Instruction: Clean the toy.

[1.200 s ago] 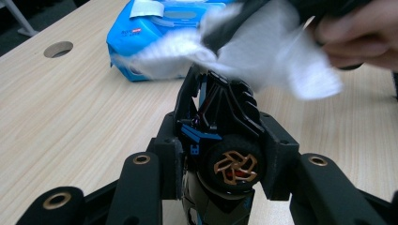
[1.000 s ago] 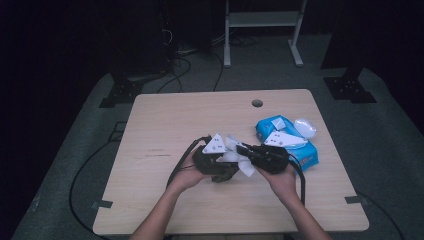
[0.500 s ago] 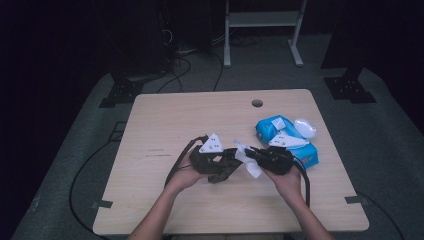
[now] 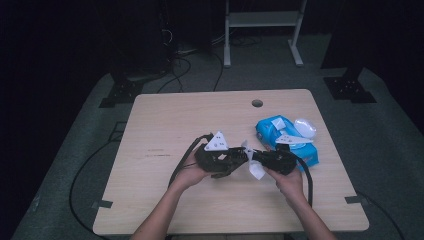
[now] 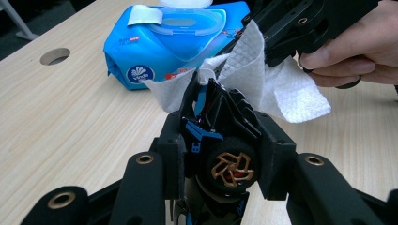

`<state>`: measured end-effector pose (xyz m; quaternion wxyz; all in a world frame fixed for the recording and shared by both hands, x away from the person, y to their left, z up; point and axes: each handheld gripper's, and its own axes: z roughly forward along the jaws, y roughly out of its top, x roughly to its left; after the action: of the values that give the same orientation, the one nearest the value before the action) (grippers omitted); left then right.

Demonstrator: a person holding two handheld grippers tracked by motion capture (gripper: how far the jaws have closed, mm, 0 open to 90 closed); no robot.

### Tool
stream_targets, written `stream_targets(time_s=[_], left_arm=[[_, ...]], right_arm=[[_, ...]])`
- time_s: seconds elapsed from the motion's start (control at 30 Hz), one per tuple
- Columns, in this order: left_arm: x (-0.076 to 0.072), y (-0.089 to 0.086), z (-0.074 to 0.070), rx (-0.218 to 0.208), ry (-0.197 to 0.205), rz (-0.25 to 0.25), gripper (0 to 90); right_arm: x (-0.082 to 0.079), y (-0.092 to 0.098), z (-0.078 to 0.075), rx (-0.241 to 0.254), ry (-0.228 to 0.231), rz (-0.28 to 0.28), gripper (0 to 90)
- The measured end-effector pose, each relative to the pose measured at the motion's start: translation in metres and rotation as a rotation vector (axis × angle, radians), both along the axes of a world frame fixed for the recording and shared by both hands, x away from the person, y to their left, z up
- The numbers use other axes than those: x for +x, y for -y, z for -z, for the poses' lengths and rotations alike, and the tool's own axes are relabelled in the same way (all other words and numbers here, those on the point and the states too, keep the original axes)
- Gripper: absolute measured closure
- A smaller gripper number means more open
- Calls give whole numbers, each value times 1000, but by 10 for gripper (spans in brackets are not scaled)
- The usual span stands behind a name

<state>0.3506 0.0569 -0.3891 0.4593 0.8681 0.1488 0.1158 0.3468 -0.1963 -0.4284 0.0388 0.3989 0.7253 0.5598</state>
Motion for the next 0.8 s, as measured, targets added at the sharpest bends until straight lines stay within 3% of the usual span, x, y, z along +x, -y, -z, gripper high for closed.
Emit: stream_targets(time_s=[0.2,0.4,0.6,0.7,0.8], left_arm=[[-1,-1,0,-8,2,-5,603],[0,-3,2,-25,-8,-4,605],[0,-3,2,-19,-2,-1,607],[-1,-3,2,-20,-4,-2,607],[0,-2,2,-25,-7,2,607]], right_arm=[[-2,-3,-4,-2,22,6,836],[-2,-2,-2,20,14,2,837],[-1,-2,1,5,17,15,836],[0,1,6,1,0,32,835],[3,2,16,-6,-49,30,835]])
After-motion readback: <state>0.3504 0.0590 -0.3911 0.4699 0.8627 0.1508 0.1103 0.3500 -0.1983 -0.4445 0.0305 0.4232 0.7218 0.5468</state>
